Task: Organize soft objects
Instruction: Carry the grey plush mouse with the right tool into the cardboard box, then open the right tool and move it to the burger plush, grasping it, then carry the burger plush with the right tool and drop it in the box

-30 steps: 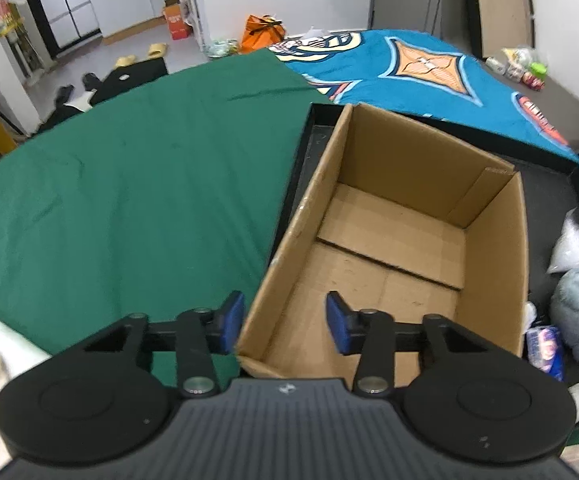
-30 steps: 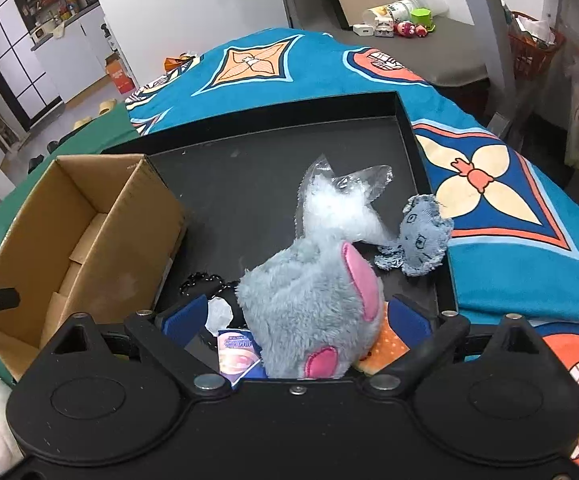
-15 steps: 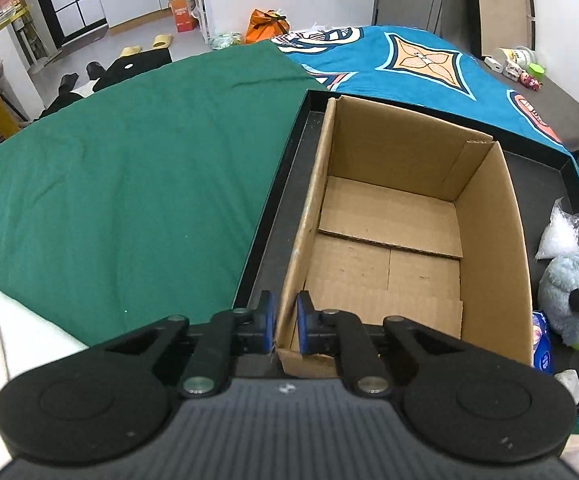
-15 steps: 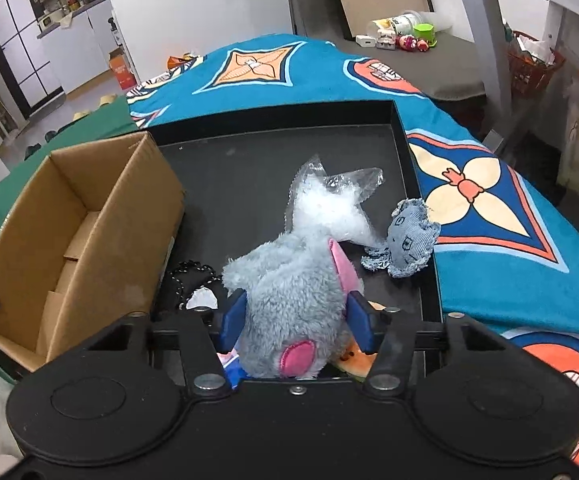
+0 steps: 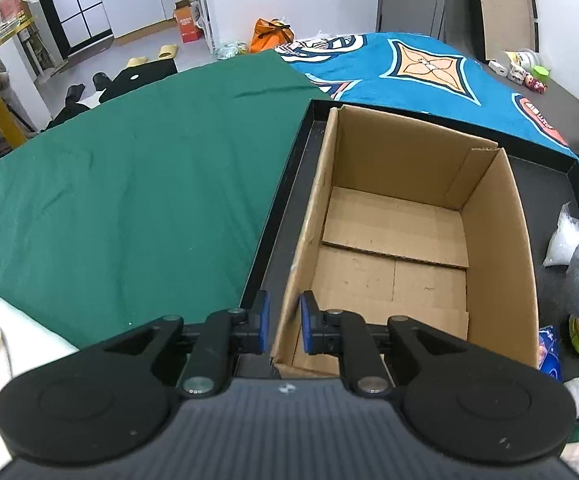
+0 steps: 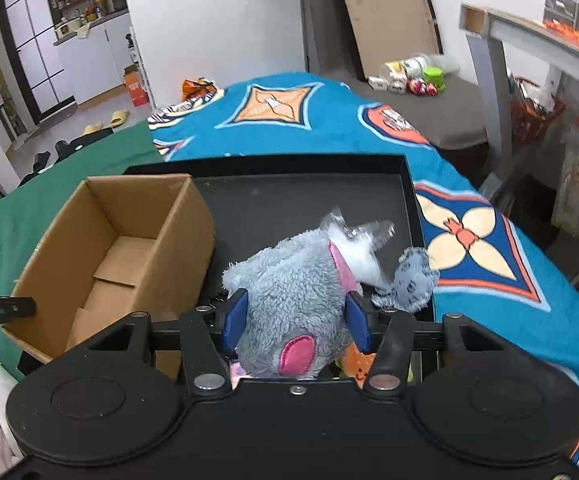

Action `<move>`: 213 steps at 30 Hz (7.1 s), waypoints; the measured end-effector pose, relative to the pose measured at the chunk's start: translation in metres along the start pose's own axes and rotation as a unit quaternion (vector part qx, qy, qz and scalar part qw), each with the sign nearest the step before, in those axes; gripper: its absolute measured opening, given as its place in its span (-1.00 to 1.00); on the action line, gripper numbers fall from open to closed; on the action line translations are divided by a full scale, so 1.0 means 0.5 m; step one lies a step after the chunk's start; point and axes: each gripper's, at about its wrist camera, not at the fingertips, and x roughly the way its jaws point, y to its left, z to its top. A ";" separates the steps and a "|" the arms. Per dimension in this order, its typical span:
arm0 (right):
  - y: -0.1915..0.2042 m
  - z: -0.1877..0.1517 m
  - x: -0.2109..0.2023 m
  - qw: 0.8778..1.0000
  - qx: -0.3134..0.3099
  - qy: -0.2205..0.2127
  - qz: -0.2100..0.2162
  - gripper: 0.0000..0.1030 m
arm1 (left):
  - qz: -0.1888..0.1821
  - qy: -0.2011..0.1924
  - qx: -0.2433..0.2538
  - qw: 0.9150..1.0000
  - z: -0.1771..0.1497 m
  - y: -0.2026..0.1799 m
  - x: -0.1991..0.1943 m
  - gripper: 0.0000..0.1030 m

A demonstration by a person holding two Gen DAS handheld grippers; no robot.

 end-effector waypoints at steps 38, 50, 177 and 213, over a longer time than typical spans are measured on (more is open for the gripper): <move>0.256 0.068 -0.003 0.988 -0.135 -0.043 0.063 -0.01 | -0.051 -0.020 -0.006 0.999 -0.007 0.031 0.012 -0.79; 0.309 0.087 0.021 0.984 -0.149 -0.053 0.083 0.11 | -0.079 -0.005 -0.031 0.996 -0.005 0.056 0.034 -0.78; -0.036 -0.066 0.031 0.998 0.025 0.041 -0.044 -0.12 | 0.011 -0.036 0.101 0.994 -0.001 -0.063 -0.046 0.69; 0.248 0.058 0.004 0.996 -0.084 -0.005 0.005 -0.09 | -0.076 -0.054 0.020 0.995 0.000 0.054 -0.023 -0.04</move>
